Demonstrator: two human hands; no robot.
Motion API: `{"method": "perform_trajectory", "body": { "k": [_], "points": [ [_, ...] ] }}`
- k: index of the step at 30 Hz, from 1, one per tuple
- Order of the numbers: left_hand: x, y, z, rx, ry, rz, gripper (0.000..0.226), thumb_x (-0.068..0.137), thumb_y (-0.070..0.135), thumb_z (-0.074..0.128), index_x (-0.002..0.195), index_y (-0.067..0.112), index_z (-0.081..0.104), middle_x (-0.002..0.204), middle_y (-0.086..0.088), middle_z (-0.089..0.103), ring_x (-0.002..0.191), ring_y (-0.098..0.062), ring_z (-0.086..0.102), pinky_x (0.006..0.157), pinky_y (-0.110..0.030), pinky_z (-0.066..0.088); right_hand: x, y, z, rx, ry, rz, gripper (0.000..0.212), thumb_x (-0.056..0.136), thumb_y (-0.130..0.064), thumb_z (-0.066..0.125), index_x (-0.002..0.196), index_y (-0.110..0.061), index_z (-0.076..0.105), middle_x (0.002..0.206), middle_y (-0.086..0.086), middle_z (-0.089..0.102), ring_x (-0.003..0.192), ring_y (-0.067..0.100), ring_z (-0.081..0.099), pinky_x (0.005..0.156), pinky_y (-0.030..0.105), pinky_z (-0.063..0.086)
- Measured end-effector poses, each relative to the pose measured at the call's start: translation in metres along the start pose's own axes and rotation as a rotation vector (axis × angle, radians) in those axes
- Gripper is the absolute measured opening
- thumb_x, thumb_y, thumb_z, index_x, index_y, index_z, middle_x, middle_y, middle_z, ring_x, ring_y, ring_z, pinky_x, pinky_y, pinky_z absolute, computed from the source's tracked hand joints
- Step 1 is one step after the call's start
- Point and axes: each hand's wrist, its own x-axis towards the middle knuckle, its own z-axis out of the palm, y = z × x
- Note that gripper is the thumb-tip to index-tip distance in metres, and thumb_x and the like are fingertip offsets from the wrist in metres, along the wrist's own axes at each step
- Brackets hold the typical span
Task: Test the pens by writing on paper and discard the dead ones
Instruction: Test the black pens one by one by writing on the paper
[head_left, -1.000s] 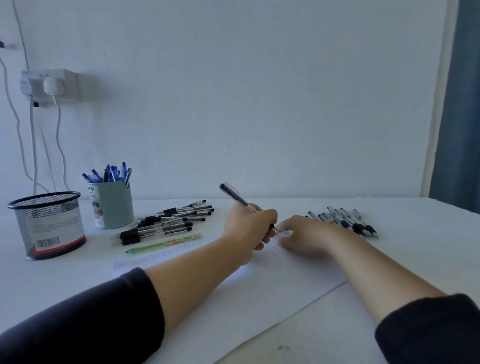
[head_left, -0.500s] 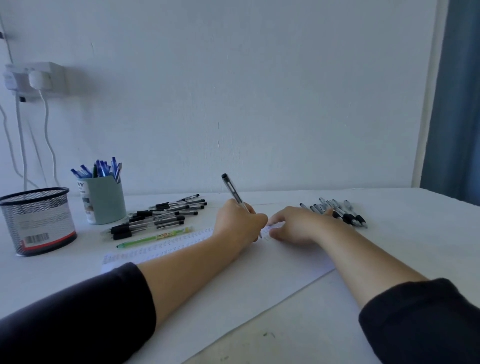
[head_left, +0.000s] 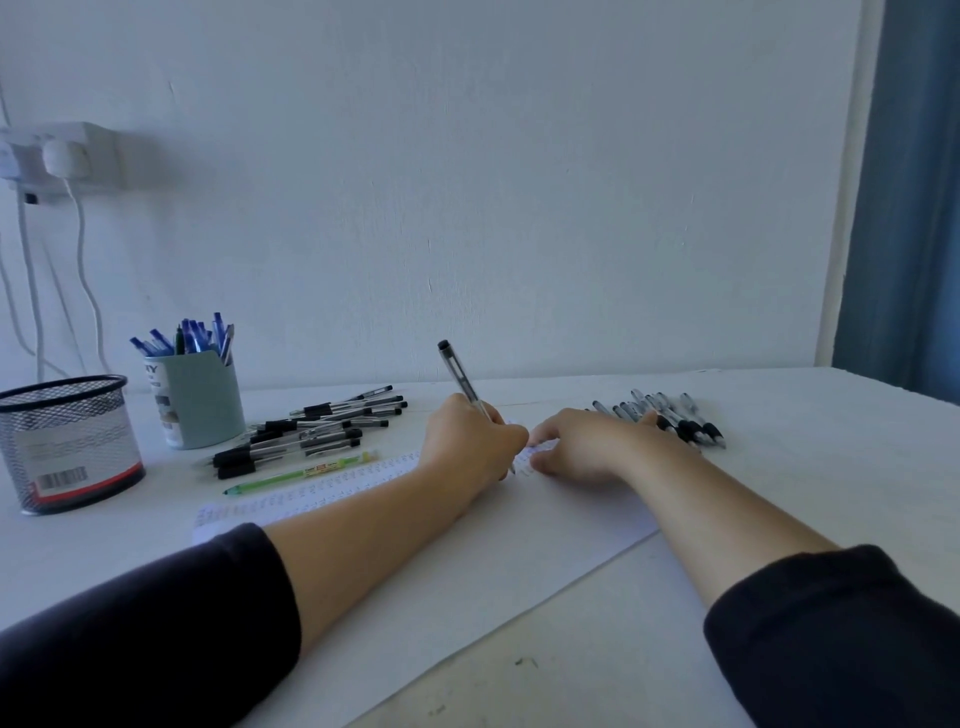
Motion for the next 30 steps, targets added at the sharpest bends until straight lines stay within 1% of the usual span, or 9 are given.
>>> {"method": "perform_trajectory", "body": {
  "k": [5, 8, 10, 12, 15, 19, 22, 26, 30],
  "points": [
    [-0.0012, -0.0006, 0.0011, 0.001, 0.006, 0.010, 0.015, 0.074, 0.011, 0.057, 0.059, 0.012, 0.055, 0.046, 0.000, 0.057, 0.032, -0.003, 0.039, 0.040, -0.014, 0.028, -0.0008, -0.0008, -0.0007, -0.011, -0.003, 0.003, 0.036, 0.097, -0.046, 0.042, 0.133, -0.043, 0.046, 0.150, -0.009, 0.037, 0.144, 0.023, 0.022, 0.106, 0.070, -0.010],
    [-0.0008, -0.0006, 0.0011, 0.004, 0.013, 0.010, 0.017, 0.075, 0.011, 0.056, 0.058, 0.012, 0.054, 0.046, 0.000, 0.057, 0.038, -0.007, 0.041, 0.040, -0.014, 0.029, -0.0013, -0.0007, -0.0007, -0.007, -0.007, 0.000, 0.036, 0.097, -0.046, 0.042, 0.132, -0.044, 0.047, 0.150, -0.009, 0.037, 0.144, 0.022, 0.022, 0.106, 0.070, -0.011],
    [-0.0009, -0.0005, 0.0007, 0.005, 0.018, 0.008, 0.018, 0.075, 0.011, 0.056, 0.058, 0.012, 0.054, 0.046, 0.000, 0.056, 0.037, -0.007, 0.041, 0.039, -0.013, 0.028, -0.0015, -0.0006, -0.0006, -0.008, -0.008, -0.002, 0.035, 0.096, -0.047, 0.042, 0.131, -0.045, 0.048, 0.150, -0.010, 0.038, 0.144, 0.023, 0.021, 0.106, 0.070, -0.011],
    [-0.0011, -0.0005, 0.0004, 0.004, 0.017, 0.009, 0.019, 0.075, 0.011, 0.056, 0.056, 0.012, 0.053, 0.046, 0.000, 0.057, 0.032, -0.004, 0.038, 0.036, -0.012, 0.026, -0.0016, -0.0007, -0.0007, -0.005, -0.009, 0.003, 0.035, 0.096, -0.047, 0.042, 0.131, -0.045, 0.048, 0.149, -0.010, 0.038, 0.143, 0.022, 0.023, 0.106, 0.070, -0.010],
    [-0.0025, 0.0001, 0.0001, 0.000, 0.008, 0.014, 0.019, 0.074, 0.011, 0.056, 0.055, 0.012, 0.054, 0.047, -0.001, 0.057, 0.030, -0.004, 0.037, 0.039, -0.012, 0.027, -0.0014, -0.0016, -0.0015, -0.017, -0.011, 0.007, 0.035, 0.096, -0.046, 0.042, 0.131, -0.044, 0.048, 0.148, -0.010, 0.039, 0.142, 0.023, 0.026, 0.105, 0.071, -0.009],
    [-0.0042, 0.0010, 0.0003, 0.000, -0.001, 0.018, 0.017, 0.073, 0.009, 0.056, 0.056, 0.011, 0.055, 0.046, -0.001, 0.056, 0.027, -0.002, 0.035, 0.035, -0.010, 0.025, -0.0013, -0.0011, -0.0014, -0.008, -0.016, 0.008, 0.033, 0.096, -0.047, 0.042, 0.127, -0.043, 0.051, 0.146, -0.009, 0.043, 0.141, 0.024, 0.027, 0.104, 0.071, -0.011],
    [-0.0049, 0.0017, 0.0001, -0.002, -0.002, 0.012, 0.014, 0.074, 0.010, 0.056, 0.060, 0.010, 0.056, 0.047, -0.001, 0.057, 0.026, -0.001, 0.035, 0.036, -0.011, 0.025, -0.0021, -0.0013, -0.0013, -0.010, -0.014, 0.012, 0.033, 0.096, -0.048, 0.042, 0.128, -0.043, 0.051, 0.147, -0.009, 0.041, 0.142, 0.024, 0.026, 0.105, 0.071, -0.010],
    [-0.0058, 0.0026, -0.0004, 0.003, 0.007, 0.029, 0.018, 0.073, 0.008, 0.054, 0.056, 0.010, 0.054, 0.045, -0.002, 0.054, 0.024, -0.003, 0.033, 0.031, -0.009, 0.022, -0.0032, -0.0023, -0.0023, -0.014, -0.016, 0.011, 0.034, 0.097, -0.047, 0.041, 0.130, -0.043, 0.050, 0.148, -0.009, 0.040, 0.142, 0.025, 0.026, 0.106, 0.070, -0.010],
    [-0.0070, 0.0026, 0.0001, 0.013, -0.005, 0.032, 0.015, 0.073, 0.010, 0.056, 0.058, 0.010, 0.057, 0.045, -0.001, 0.056, 0.026, -0.002, 0.035, 0.036, -0.011, 0.025, -0.0041, -0.0025, -0.0026, -0.010, -0.018, 0.008, 0.033, 0.097, -0.046, 0.041, 0.129, -0.043, 0.051, 0.148, -0.007, 0.040, 0.143, 0.025, 0.023, 0.105, 0.070, -0.011]
  ]
}}
